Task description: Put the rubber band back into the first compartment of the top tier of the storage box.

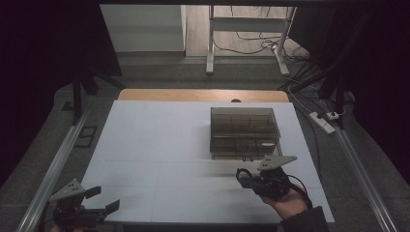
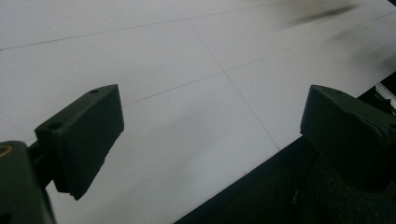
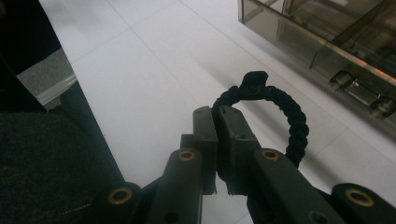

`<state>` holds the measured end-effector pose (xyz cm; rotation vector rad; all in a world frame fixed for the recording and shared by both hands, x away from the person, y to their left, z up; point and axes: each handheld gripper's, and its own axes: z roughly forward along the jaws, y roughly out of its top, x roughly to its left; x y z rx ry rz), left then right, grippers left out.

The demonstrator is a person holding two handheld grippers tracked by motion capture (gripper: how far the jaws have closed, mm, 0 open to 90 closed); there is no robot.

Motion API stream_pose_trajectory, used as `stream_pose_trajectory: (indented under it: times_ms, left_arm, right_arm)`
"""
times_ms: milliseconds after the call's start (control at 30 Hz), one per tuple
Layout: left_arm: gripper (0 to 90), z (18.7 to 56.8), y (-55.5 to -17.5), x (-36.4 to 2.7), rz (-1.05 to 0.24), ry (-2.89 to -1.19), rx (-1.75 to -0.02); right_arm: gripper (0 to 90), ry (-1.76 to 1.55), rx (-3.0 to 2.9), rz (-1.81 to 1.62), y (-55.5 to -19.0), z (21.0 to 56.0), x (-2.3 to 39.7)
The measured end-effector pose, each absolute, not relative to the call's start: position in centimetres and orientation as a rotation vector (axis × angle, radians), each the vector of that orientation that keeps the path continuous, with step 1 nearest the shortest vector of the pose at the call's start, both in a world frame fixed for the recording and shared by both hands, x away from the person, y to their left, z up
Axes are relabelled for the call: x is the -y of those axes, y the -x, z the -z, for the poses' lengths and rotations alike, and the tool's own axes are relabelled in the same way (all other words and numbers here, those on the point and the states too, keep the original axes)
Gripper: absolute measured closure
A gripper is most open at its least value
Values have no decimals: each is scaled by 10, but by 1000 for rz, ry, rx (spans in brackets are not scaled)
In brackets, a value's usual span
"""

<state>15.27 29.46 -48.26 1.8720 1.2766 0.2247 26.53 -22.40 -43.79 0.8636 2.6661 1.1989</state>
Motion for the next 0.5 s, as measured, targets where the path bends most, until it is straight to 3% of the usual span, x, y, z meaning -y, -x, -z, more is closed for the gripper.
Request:
stream_pose_trajectory:
  times_ms: [500]
  left_arm:
    - [61,483,-153,-294,-226,-1874,-1281]
  right_arm:
    - [852,-830,-2639,-1308,-264,427,223]
